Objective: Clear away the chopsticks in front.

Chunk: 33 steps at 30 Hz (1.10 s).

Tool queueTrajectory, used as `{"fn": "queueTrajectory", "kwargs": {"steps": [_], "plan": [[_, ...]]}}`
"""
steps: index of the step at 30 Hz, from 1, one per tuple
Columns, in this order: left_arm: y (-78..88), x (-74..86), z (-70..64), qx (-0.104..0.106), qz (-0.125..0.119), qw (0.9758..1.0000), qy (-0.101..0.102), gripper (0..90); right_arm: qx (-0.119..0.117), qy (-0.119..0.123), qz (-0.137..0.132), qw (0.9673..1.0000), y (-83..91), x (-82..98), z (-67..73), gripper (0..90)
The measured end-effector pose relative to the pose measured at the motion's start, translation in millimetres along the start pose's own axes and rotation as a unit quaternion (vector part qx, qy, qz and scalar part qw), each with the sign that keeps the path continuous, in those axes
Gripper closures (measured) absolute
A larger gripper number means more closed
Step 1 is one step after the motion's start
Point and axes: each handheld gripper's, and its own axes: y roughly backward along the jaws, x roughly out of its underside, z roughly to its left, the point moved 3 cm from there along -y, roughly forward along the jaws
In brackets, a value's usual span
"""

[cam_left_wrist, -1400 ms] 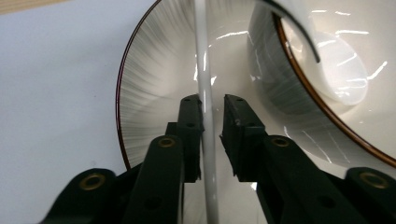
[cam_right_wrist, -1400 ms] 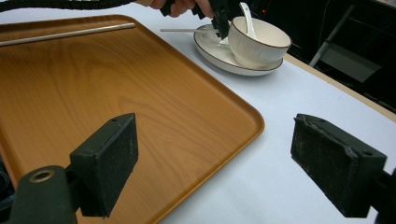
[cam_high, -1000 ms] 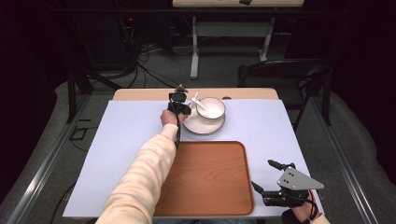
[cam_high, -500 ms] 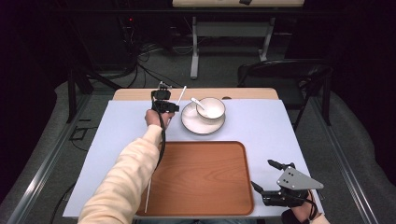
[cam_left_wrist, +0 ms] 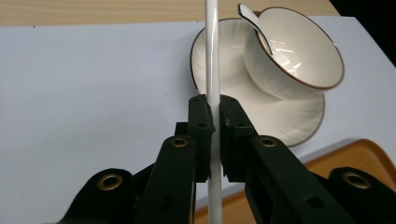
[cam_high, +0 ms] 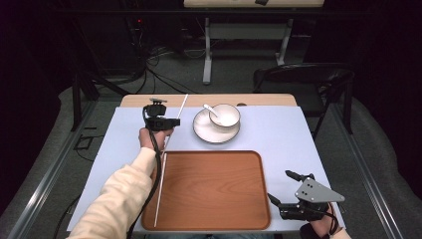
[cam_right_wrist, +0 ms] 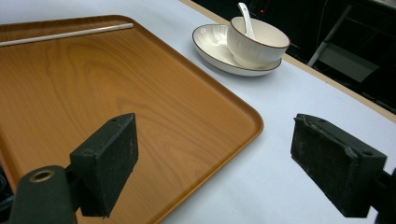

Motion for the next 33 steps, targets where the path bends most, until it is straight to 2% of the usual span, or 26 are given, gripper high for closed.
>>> {"fn": "queueTrajectory", "kwargs": {"steps": [3, 6, 13, 15, 21, 29, 33], "plan": [[8.0, 6.7, -1.1, 0.004, -0.007, 1.0, -0.004, 84.7, 0.0, 0.0, 0.0, 1.0, -0.7, 0.3, -0.4, 14.4], [21.5, 21.8, -0.4, 0.014, -0.017, 0.9998, -0.001, 84.7, -0.001, 0.0, 0.001, 1.0, -1.0, 0.4, -0.1, 14.4], [38.5, 44.0, 0.5, 0.017, -0.026, 0.9995, 0.002, 84.7, 0.0, 0.0, 0.001, 1.0, 0.2, 0.1, 0.7, 14.4], [47.7, 55.8, 0.6, 0.018, -0.03, 0.9994, 0.002, 84.7, 0.001, -0.001, 0.001, 1.0, -0.1, 0.1, 0.3, 14.4], [56.8, 71.7, -0.4, 0.021, -0.031, 0.9993, 0.003, 84.7, 0.001, -0.001, 0.001, 1.0, -0.2, 0.1, 0.3, 14.4], [68.1, 89.6, -1.2, 0.009, -0.039, 0.9992, 0.002, 84.7, 0.002, 0.0, 0.002, 1.0, -0.2, -0.2, 0.7, 14.4], [72.4, 104.9, 1.2, 0.006, -0.041, 0.999, 0.013, 84.7, 0.002, -0.001, 0.003, 1.0, -0.3, 0.0, 0.8, 14.4]]}}
